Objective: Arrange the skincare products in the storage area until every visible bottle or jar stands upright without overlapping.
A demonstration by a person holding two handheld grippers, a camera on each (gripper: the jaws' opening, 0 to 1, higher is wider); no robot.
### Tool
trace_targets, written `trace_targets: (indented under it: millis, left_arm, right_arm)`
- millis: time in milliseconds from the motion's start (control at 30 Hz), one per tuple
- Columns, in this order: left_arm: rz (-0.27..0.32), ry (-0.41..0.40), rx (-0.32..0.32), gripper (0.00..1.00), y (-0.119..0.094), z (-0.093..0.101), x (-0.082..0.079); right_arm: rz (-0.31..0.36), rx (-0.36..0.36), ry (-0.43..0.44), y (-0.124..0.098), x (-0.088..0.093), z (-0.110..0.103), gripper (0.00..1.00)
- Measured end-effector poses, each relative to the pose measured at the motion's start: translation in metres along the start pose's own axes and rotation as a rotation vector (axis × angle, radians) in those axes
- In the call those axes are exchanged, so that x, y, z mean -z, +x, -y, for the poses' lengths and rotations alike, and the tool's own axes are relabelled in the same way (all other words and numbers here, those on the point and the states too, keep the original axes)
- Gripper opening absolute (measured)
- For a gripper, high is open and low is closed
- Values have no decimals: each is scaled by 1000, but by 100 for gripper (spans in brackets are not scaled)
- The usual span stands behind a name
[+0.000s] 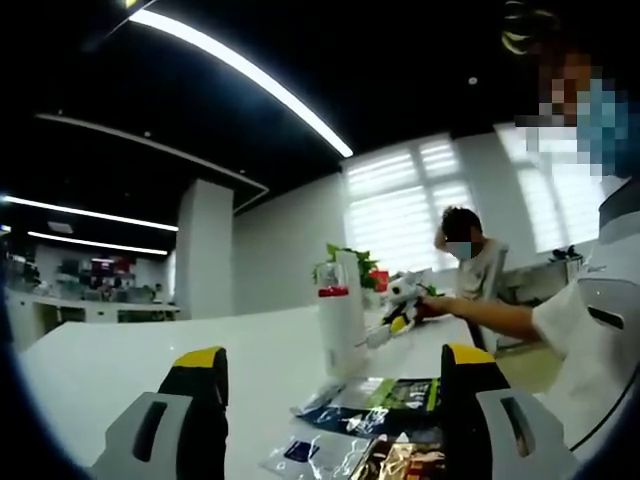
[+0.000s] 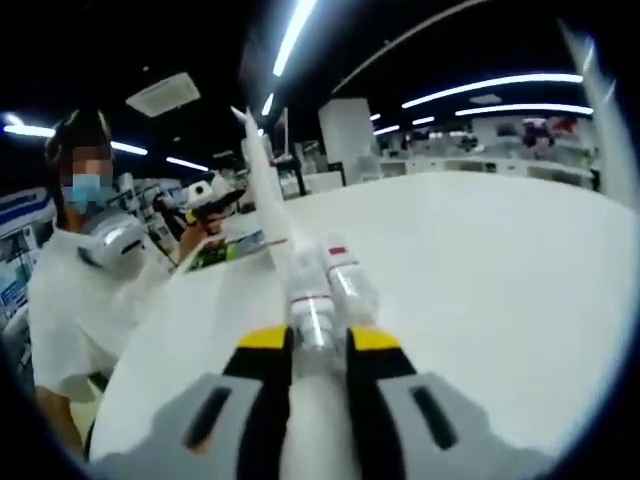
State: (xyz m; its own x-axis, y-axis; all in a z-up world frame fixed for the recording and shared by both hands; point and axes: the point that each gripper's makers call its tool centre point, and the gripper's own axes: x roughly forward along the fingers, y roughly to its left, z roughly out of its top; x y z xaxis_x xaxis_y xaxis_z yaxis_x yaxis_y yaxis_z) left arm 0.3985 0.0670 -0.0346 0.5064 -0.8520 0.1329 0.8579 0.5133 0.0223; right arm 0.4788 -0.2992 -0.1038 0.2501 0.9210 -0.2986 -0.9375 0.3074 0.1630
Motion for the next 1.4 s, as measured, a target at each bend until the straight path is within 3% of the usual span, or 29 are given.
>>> trace_targets:
  millis: [400, 1000, 1133, 1233, 1400]
  left_arm:
    - [-1, -3, -2, 90, 0, -1, 0]
    - [-3, 2, -5, 89, 0, -2, 1]
    - [-4, 2, -7, 89, 0, -2, 1]
    - [-2, 2, -7, 89, 0, -2, 0]
    - [-4, 2, -8, 89, 0, -2, 1]
  right_arm:
    - [-14, 7, 36, -5, 4, -13, 20]
    - [-232, 125, -187, -7, -20, -45, 20]
    - [-260, 102, -210, -3, -30, -60, 20]
    - [-335, 116, -235, -7, -30, -60, 20]
    - [-360, 106, -252, -7, -43, -69, 20]
